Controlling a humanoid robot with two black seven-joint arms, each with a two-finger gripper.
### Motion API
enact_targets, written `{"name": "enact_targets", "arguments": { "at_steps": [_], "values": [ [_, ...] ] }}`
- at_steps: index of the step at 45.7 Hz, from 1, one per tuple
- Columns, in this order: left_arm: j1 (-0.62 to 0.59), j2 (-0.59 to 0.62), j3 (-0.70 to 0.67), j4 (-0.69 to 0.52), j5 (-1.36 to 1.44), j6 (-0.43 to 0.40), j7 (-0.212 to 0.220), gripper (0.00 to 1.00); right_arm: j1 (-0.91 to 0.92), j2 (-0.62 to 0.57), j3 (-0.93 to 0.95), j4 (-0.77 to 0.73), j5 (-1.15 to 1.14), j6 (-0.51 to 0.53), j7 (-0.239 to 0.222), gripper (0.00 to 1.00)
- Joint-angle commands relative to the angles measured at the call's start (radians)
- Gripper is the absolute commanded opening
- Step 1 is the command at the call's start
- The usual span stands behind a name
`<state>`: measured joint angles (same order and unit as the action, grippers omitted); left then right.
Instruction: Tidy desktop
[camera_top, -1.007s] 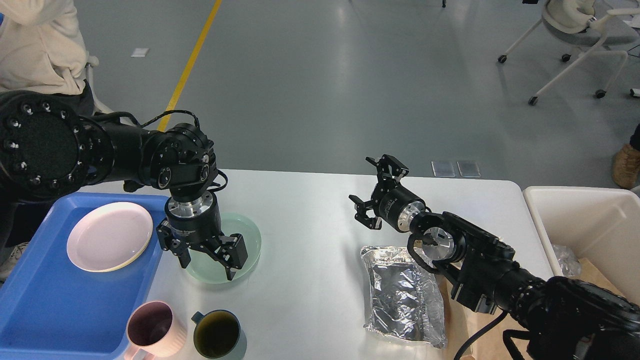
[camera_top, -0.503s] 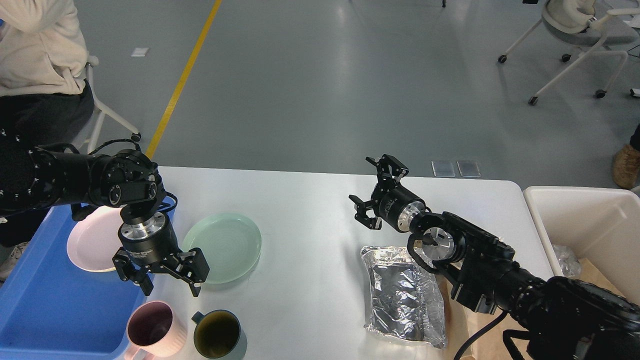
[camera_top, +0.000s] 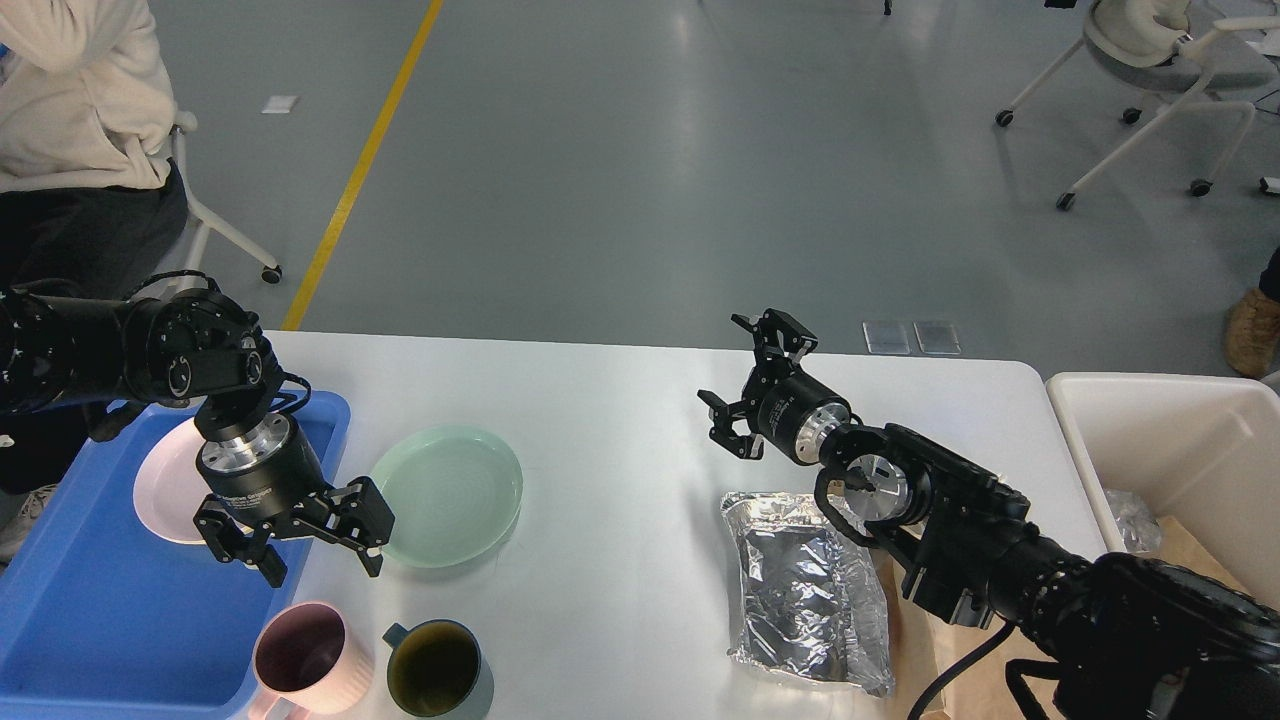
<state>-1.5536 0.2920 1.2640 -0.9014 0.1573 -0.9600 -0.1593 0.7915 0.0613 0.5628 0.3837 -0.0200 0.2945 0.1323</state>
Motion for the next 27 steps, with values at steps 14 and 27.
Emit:
{"name": "enact_targets", "arguments": {
  "at_steps": [14, 27],
  "values": [
    [-0.039, -0.002, 0.069, -0.005, -0.055, 0.000, -0.063, 0.97, 0.000, 0.000, 0.000, 0.000, 0.000, 0.000, 0.001, 1.00],
    [-0.036, -0.008, 0.081, -0.010, -0.061, 0.000, -0.068, 0.96, 0.000, 0.000, 0.000, 0.000, 0.000, 0.000, 0.000, 1.00]
  ]
}}
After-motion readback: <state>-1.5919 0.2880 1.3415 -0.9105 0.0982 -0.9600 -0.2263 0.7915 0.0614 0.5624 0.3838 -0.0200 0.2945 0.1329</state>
